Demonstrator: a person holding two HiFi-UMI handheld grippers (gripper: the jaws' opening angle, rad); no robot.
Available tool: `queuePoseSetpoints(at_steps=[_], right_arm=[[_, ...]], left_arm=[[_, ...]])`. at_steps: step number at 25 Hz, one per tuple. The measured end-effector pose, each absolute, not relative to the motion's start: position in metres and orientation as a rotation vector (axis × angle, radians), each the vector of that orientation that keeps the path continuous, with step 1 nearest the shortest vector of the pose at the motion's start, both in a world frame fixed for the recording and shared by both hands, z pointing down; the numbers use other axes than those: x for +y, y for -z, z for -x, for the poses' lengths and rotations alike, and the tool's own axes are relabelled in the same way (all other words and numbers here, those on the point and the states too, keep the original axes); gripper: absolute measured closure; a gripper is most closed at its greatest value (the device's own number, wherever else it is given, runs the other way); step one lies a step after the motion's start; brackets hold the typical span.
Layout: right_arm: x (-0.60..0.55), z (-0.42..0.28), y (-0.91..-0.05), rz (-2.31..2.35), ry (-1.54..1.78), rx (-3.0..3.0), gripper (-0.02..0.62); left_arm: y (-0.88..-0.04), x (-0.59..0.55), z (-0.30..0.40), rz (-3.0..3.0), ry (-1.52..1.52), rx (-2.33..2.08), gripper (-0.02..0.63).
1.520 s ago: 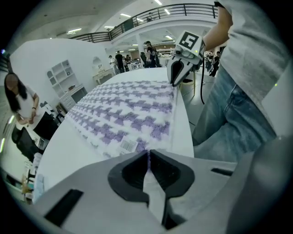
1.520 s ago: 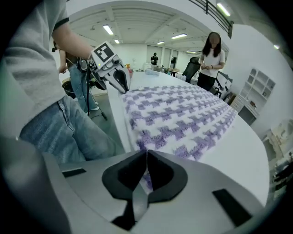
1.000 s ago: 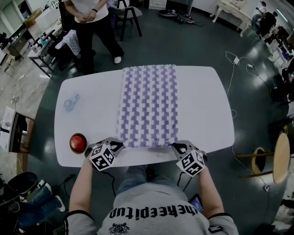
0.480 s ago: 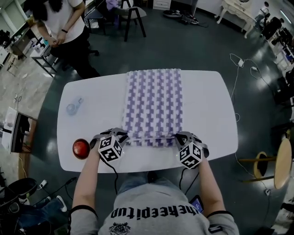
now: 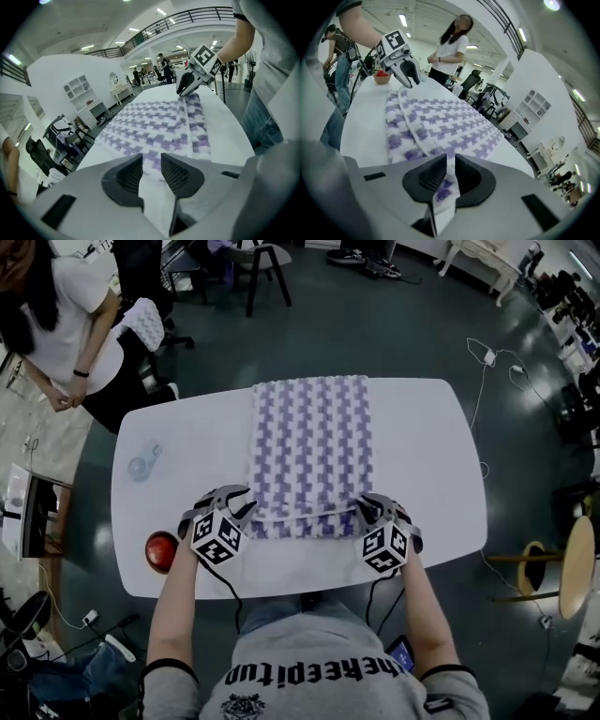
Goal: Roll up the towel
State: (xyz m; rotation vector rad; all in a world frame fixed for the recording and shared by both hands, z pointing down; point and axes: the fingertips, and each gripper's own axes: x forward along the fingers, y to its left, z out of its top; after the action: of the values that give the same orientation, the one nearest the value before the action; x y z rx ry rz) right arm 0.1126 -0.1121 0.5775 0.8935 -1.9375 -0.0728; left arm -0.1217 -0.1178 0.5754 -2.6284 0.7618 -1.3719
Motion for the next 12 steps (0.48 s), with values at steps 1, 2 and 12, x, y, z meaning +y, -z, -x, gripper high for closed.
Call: queuePoseSetpoints(at_steps=[1, 2, 12], right_arm=[[-0.114, -0.113, -0.575, -0.914, 0.05, -1.944, 0.54], [-0.117, -0.114, -0.572, -0.933, 0.027, -1.955, 0.537], [-0.068, -0.096, -0.568, -0.727, -0.024, -2.091, 0.474]], left_arm=[[-0.57, -0.119, 0.121, 2.635, 1.337, 0.775, 0.484], [-0.564, -0.119, 0.119, 2.642, 1.301, 0.775, 0.484], [-0.57, -0.047, 0.091, 2.69, 1.262, 0.432, 0.424]])
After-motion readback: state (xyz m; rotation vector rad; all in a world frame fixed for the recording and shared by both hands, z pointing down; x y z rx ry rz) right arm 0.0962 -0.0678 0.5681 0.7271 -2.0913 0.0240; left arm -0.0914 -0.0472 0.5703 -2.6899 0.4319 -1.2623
